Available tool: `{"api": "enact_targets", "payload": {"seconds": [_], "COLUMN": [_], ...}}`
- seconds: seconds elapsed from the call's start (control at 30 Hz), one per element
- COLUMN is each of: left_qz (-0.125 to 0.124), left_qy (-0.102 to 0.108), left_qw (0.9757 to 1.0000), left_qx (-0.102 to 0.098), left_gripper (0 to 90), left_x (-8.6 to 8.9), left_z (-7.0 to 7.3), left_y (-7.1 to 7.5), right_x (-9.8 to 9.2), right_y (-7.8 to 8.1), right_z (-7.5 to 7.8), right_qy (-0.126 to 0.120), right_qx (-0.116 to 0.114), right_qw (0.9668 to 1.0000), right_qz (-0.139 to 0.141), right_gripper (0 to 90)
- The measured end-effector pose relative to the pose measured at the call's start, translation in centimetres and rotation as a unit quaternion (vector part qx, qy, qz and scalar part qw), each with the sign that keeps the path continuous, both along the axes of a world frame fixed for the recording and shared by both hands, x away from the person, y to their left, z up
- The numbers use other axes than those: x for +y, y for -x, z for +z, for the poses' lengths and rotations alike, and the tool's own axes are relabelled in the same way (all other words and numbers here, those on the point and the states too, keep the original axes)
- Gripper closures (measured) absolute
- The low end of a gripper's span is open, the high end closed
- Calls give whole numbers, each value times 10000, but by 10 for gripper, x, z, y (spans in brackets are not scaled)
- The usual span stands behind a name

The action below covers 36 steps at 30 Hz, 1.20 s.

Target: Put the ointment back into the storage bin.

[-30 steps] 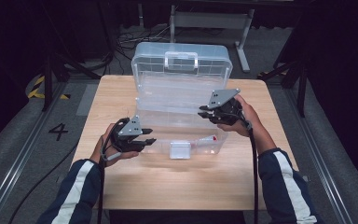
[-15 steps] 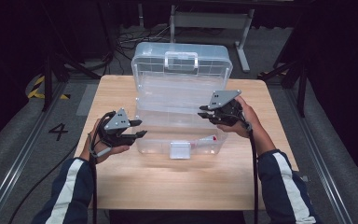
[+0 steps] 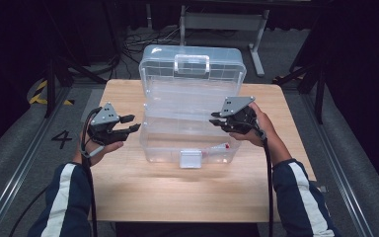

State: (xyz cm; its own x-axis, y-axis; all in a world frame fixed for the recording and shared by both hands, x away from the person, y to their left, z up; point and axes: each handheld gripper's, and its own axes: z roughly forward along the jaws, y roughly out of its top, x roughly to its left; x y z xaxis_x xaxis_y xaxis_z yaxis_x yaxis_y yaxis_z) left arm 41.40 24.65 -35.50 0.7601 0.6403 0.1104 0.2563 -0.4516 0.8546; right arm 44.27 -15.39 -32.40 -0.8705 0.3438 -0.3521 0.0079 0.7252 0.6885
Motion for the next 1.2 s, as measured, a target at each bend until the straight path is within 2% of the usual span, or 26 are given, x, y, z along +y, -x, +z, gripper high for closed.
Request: {"api": "enact_targets", "payload": {"seconds": [0.2,0.27,0.5,0.67,0.73,0.9,1.07,1.2], "left_qz": [165,293,495,510,378,366,331,337], "left_qy": [14,48,169,200,273,312,686,693], "left_qw": [9998,9994,9983,9980,9985,9982,9966,9963], "left_qx": [-130,-178,-249,-302,-285,-344,-309,-372], "left_gripper": [595,606,642,668,697,735,837,888], "left_x": [3,3,-4,-9,-13,-20,-24,-28], "left_z": [7,11,27,33,35,36,39,42], "left_y": [-7,-14,-32,-39,-42,-46,-53,-58], "right_x": [0,0,0,-1,-1,-1,-1,-1], "right_y": [1,2,3,3,4,5,5,6], "right_z": [-1,-1,-2,-3,-3,-4,-4,-4], "right_qy": [-13,-10,-13,-16,-3,-7,5,9], "right_qx": [-44,-62,-38,-51,-60,-68,-68,-54], "right_qw": [10000,10000,10000,10000,10000,10000,10000,10000], "right_qz": [-13,-17,5,12,8,14,22,25], "right_gripper": [755,755,755,755,754,754,753,753]}}
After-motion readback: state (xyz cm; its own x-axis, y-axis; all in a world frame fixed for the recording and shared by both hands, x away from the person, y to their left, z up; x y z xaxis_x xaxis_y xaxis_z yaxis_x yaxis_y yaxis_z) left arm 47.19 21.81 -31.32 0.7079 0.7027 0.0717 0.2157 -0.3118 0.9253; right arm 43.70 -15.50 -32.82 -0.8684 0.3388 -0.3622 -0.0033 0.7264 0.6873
